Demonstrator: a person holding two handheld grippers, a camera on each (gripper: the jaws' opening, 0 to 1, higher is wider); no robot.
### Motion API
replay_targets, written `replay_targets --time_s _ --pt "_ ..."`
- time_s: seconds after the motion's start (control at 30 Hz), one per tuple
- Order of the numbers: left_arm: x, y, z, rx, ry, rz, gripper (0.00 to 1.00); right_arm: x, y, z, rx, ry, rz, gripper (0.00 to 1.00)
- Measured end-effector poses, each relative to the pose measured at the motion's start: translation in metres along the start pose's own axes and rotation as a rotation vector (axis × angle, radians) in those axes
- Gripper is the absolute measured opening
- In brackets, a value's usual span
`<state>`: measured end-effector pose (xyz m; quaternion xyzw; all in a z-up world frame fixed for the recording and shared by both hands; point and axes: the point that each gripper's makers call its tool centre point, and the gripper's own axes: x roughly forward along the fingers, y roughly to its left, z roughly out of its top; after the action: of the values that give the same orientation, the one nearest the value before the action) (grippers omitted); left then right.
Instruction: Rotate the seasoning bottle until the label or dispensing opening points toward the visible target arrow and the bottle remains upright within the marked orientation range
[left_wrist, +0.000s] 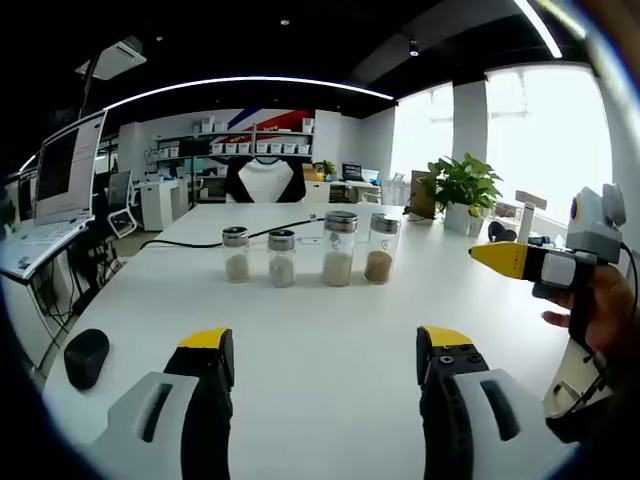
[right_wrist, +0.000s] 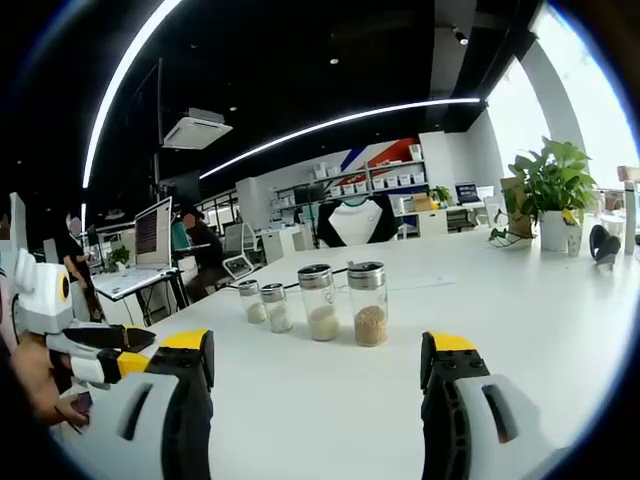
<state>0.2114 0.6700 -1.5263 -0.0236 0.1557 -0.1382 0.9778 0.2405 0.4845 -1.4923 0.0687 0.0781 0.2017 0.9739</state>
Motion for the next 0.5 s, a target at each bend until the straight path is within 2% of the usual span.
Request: replay_targets --time_s 0.23,0.37,0.43,0.5 --pt "-0.001 0.002 -0.003 -0.011 -0.001 -0.001 0.77 0.000 0.001 -0.005 0.011 0.008 0.009 0.84" --pt "0.001 -0.005 -0.010 -0.031 -0.001 -0.052 0.69 0.001 -0.001 -0.016 0.058 0.022 0.031 0.81" --pt "0.003 -0.006 -0.014 -0.032 0.005 -0.052 0.69 0.001 -0.002 -0.020 0.067 0.029 0.039 0.79" --pt "0.004 -0.011 -0.017 -0.036 0.006 -0.080 0.64 0.002 0.005 -0.021 0.115 0.009 0.096 0.73"
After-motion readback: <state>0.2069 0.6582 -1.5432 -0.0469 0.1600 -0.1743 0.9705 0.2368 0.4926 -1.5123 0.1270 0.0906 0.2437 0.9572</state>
